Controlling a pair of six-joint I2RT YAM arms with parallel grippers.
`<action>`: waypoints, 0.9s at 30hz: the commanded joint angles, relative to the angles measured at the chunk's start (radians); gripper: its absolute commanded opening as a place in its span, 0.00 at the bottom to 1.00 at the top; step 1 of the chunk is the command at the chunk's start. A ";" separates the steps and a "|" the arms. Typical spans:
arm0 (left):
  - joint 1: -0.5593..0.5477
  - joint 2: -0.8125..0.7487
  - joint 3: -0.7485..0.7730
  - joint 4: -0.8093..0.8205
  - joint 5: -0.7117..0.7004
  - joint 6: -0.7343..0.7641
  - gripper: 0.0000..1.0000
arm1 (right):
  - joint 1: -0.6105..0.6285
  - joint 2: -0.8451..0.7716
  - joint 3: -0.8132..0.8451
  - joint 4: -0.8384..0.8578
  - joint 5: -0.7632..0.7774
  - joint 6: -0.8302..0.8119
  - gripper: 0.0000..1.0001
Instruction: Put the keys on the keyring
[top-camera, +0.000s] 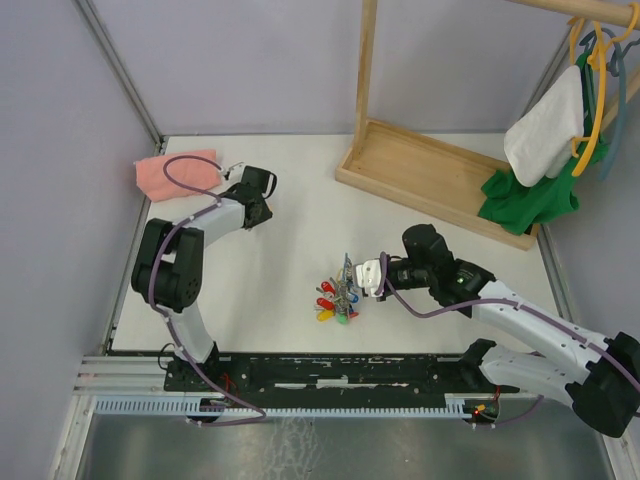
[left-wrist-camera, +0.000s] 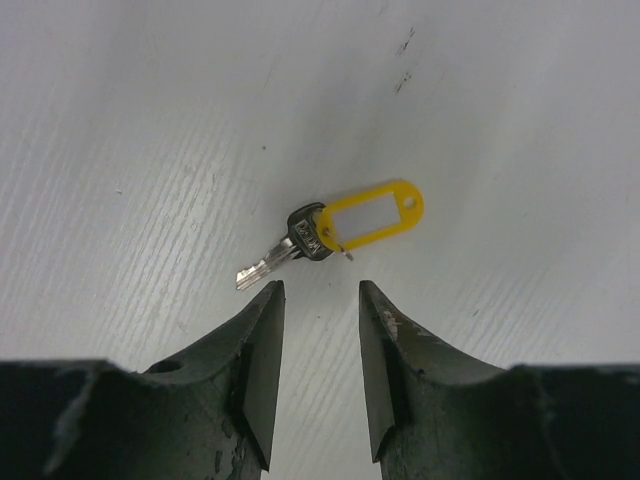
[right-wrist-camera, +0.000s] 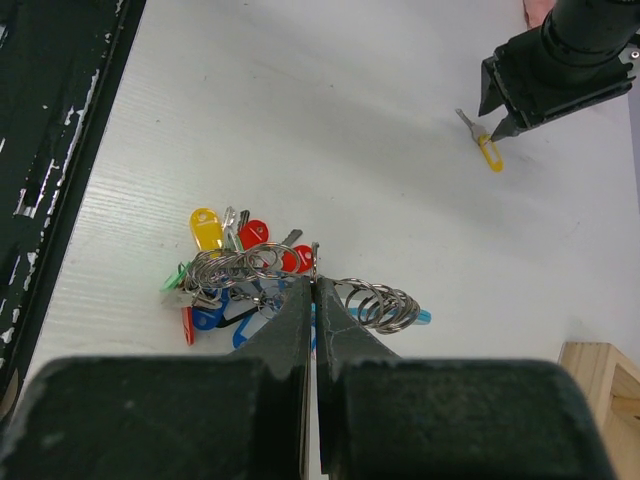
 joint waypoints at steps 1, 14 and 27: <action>0.005 0.049 0.098 -0.001 -0.033 -0.072 0.43 | 0.007 0.009 0.033 0.023 -0.029 -0.013 0.01; 0.015 0.154 0.175 -0.048 -0.048 -0.078 0.23 | 0.008 0.028 0.038 0.001 -0.014 -0.024 0.01; 0.009 -0.006 0.043 0.015 -0.022 0.018 0.03 | 0.015 0.014 0.020 0.054 -0.010 0.016 0.01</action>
